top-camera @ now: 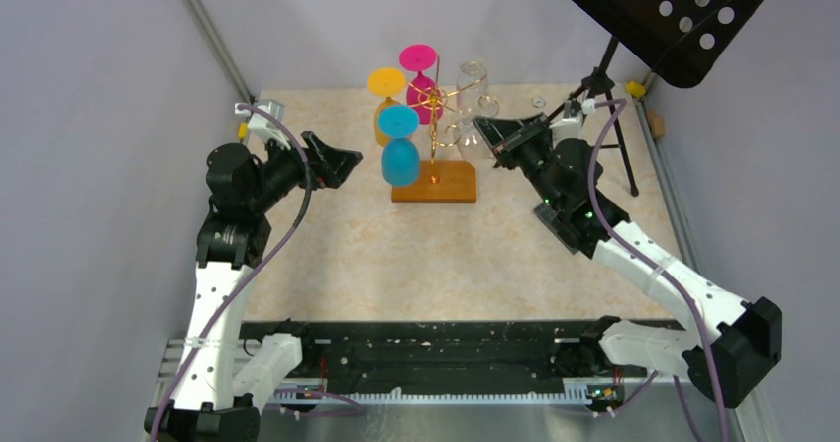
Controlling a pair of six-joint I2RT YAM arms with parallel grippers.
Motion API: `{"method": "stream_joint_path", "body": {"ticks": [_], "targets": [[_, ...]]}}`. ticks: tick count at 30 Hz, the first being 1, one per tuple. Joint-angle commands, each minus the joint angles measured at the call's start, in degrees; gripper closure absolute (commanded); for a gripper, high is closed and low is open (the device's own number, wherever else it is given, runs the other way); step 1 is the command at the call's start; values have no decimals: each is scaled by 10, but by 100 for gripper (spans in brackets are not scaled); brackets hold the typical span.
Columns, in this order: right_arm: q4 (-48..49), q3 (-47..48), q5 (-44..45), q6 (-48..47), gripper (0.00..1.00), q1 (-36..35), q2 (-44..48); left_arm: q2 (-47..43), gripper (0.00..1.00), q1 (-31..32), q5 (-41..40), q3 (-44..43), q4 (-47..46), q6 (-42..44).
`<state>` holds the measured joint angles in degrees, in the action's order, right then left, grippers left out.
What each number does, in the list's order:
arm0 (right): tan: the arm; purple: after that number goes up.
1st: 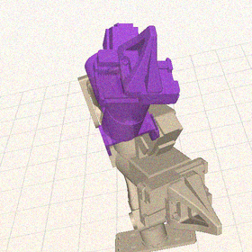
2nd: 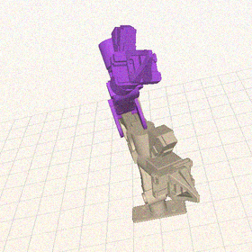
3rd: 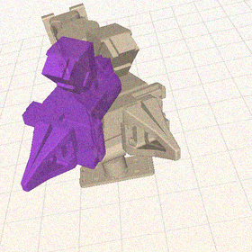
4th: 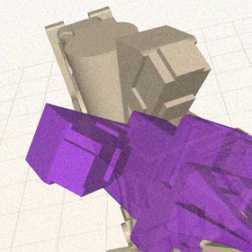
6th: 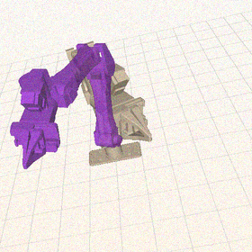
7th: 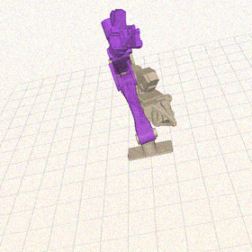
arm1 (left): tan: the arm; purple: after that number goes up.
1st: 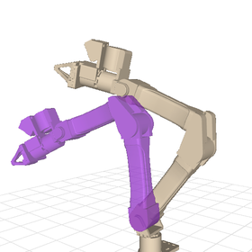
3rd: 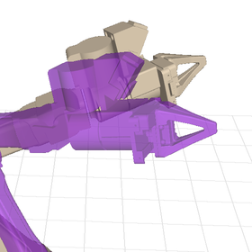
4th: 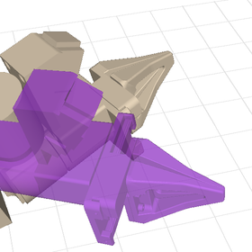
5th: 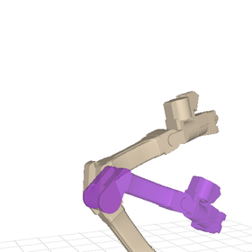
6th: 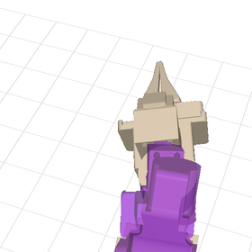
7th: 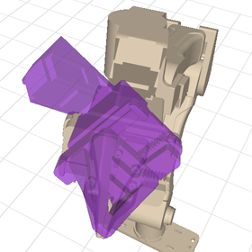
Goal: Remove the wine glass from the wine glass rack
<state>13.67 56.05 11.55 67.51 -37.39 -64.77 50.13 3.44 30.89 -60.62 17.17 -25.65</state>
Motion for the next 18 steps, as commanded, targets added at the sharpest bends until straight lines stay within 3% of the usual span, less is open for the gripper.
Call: {"method": "stream_joint_path", "body": {"ticks": [1,6,18], "targets": [[85,4,6,22,100,-7,60,2,2,2,19,0,-27,-14],[68,-11,-5,34,100,-7,87,7,2,2,37,0,-35,-25],[-9,-41,-51,20,100,-6,186,13,1,2,164,5,-89,-75]]}}
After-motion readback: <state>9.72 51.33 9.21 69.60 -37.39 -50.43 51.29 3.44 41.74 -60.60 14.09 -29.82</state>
